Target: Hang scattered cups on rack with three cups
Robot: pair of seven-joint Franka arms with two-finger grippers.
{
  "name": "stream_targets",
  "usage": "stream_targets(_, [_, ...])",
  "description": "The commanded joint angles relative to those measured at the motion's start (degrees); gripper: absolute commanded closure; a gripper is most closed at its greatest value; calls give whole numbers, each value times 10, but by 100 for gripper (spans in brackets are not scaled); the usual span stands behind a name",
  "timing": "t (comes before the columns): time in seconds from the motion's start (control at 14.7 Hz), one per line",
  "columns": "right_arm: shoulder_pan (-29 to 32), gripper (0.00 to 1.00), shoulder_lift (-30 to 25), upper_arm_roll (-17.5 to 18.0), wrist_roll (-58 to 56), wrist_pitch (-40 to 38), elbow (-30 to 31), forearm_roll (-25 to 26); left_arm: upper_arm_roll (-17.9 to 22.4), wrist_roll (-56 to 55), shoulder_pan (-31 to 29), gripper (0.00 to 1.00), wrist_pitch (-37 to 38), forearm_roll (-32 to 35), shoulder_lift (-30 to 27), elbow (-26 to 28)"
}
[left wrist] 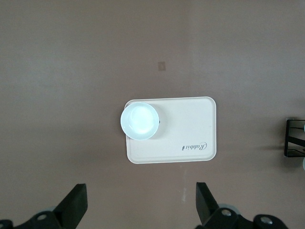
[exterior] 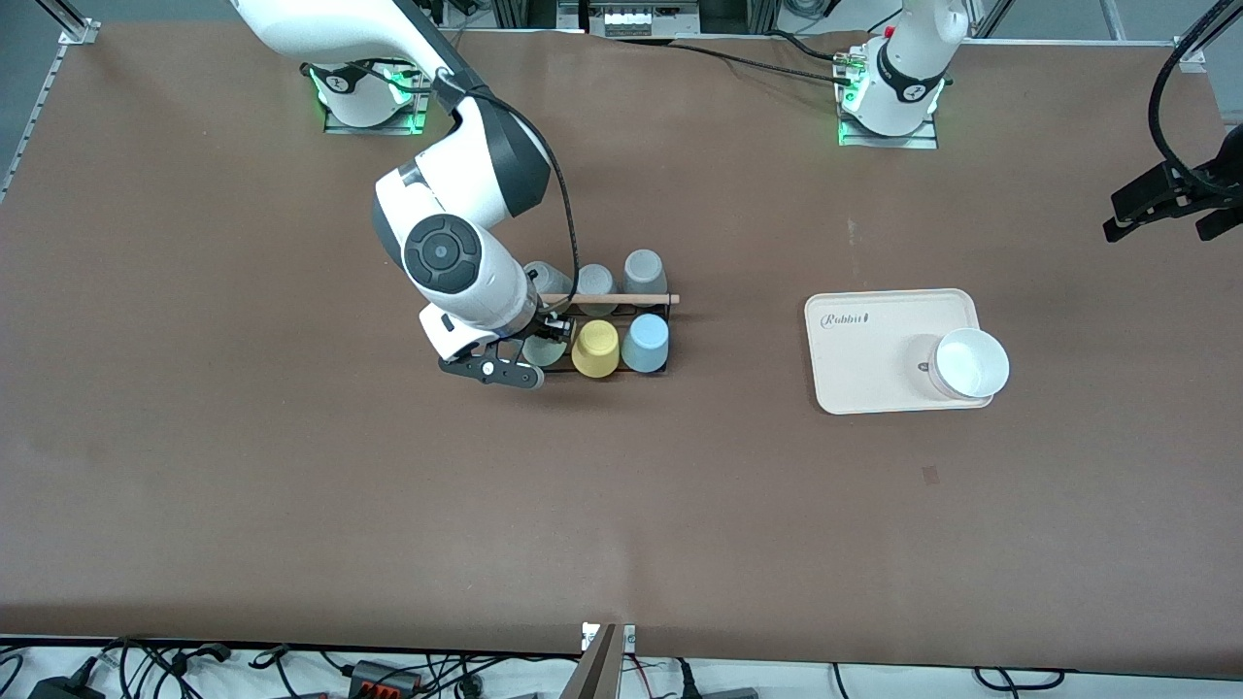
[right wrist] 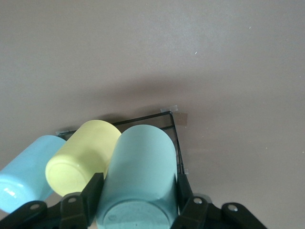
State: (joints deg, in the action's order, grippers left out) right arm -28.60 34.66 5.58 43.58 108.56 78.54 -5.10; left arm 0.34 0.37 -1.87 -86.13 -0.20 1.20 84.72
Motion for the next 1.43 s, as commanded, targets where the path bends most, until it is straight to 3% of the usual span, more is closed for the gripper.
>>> stream_targets(0.0, [-5, 74, 24, -3, 12, -9, -23, 0, -3, -1, -4, 0, 2, -7, -1, -2])
stream_targets(0.48, [-5, 74, 58, -3, 15, 2, -23, 0, -3, -2, -4, 0, 1, -7, -1, -2])
stream_targets(0.55, [-4, 69, 59, -2, 13, 3, -23, 0, -3, -3, -4, 0, 1, -7, 0, -1])
stream_targets(0.61, [-4, 31, 60, -3, 16, 5, -23, -1, -3, -3, -4, 0, 1, -7, 0, -1])
stream_targets(0.68, [-4, 0, 58, -4, 13, 5, -24, -1, -3, -4, -4, 0, 1, -7, 0, -1])
stream_targets(1.02, [14, 0, 39, -11, 11, -54, -81, 1, -3, -4, -4, 0, 1, -7, 0, 0])
stream_targets(1.23, [21, 0, 8, -50, -2, -104, -120, 1, -3, -4, -4, 0, 0, -7, 0, 2])
stream_targets(1.36, [39, 0, -9, -57, -6, -116, -124, 1, -3, -4, -4, 0, 0, -7, 0, 2])
